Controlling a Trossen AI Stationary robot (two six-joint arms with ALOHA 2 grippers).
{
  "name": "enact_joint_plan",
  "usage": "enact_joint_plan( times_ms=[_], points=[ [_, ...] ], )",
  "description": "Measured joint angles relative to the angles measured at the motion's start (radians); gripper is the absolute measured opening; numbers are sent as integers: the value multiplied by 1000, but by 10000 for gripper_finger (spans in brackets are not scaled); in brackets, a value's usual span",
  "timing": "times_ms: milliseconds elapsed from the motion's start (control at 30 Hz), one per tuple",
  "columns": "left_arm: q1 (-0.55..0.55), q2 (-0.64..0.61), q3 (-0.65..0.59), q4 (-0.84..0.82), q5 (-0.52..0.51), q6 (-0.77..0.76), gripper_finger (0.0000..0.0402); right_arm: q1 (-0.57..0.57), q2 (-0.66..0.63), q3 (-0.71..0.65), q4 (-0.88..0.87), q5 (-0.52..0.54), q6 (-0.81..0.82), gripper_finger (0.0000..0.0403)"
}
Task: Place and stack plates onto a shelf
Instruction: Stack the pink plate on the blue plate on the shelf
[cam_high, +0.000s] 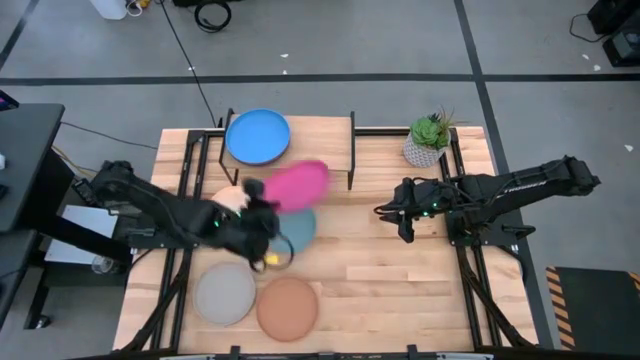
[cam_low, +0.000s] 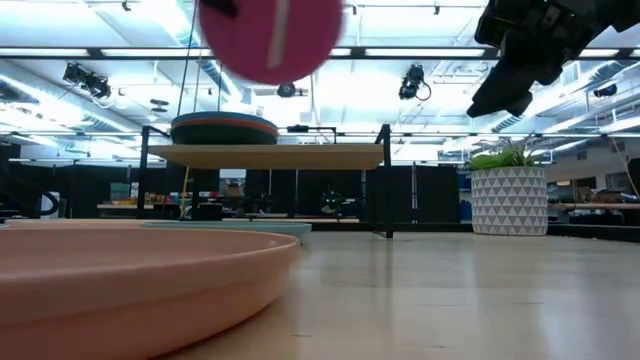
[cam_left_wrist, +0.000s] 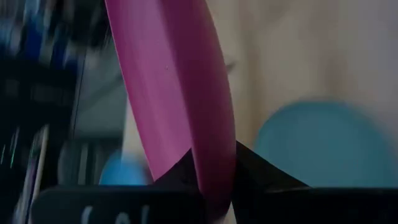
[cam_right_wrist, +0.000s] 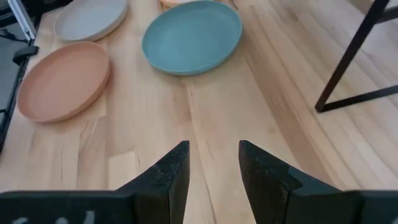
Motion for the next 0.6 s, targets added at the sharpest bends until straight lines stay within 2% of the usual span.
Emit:
enact_joint_plan(
  times_ms=[67, 200, 433, 600],
  points=[
    [46, -27, 0, -85, -33, -77, 50, 0, 4, 0, -6, 0, -2, 145],
    [149, -45, -1, -160, -61, -110, 50, 0, 22, 0, -4, 0, -5, 145],
    [379, 0, -1, -208, 7, -105, 50, 0, 53, 0, -6, 0, -2, 144],
    [480, 43, -1, -231, 18, -58, 50, 1, 66, 0, -9, -1, 0, 144]
  ],
)
